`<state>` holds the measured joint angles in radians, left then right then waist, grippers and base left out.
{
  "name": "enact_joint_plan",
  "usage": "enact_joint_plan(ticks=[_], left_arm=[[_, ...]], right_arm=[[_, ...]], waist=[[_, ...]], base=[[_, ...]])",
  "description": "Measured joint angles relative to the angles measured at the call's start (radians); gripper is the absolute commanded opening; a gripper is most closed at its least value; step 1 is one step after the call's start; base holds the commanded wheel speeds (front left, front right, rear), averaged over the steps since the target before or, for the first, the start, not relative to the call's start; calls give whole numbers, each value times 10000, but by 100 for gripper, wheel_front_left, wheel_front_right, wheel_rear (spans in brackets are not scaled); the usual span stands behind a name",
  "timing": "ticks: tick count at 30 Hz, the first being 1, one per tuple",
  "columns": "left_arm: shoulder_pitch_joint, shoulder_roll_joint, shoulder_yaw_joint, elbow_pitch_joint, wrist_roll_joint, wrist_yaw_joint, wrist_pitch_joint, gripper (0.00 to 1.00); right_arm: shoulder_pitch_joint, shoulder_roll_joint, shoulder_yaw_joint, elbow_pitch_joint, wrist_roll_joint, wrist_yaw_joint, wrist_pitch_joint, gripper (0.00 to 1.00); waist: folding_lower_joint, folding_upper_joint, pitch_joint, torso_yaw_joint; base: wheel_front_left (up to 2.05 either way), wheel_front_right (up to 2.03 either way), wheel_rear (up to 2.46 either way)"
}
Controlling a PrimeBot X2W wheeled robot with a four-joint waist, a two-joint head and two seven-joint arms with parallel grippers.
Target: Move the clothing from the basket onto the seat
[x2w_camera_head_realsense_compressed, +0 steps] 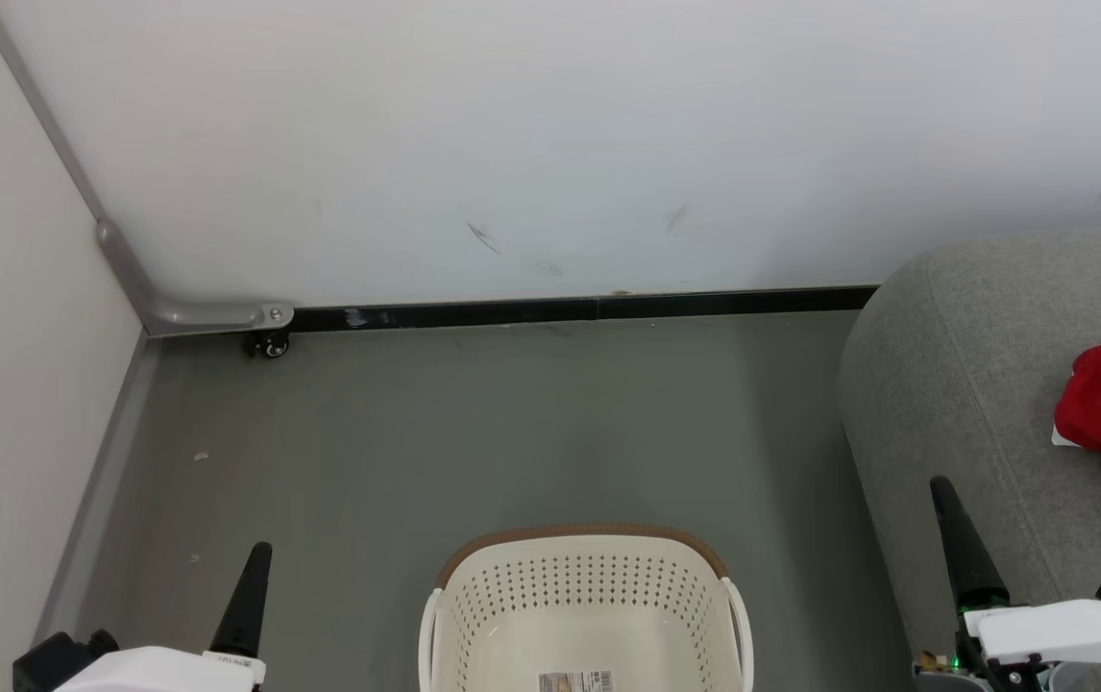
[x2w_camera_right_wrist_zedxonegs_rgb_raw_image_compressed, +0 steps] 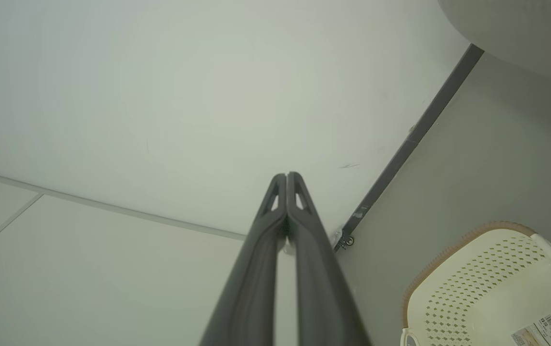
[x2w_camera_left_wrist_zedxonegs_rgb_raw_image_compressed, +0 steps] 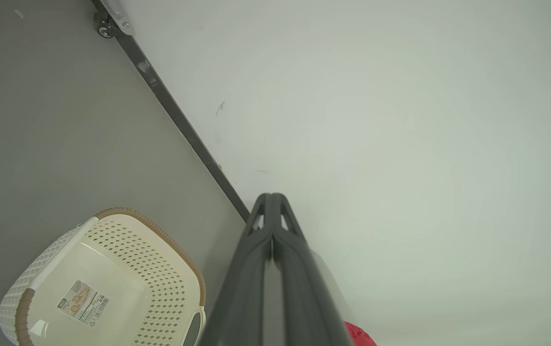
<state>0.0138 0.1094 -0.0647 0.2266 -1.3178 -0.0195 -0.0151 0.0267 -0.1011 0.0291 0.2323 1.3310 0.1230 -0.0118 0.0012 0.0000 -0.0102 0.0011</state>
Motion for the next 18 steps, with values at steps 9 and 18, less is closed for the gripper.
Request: enact_joint_plan(ticks=[9, 18], left_arm=[[-229, -153, 326, 90, -1204, -345, 284, 0], [-430, -238, 656, 192, -2406, -679, 589, 0]], right_arm=[[-311, -65, -169, 44, 1346, 0, 31, 0], [-584, -159, -263, 102, 2688, 0, 121, 0]], waist=[[-4, 0, 57, -5], [-5, 0, 105, -9]], base=[[0, 0, 0], [0, 0, 0]])
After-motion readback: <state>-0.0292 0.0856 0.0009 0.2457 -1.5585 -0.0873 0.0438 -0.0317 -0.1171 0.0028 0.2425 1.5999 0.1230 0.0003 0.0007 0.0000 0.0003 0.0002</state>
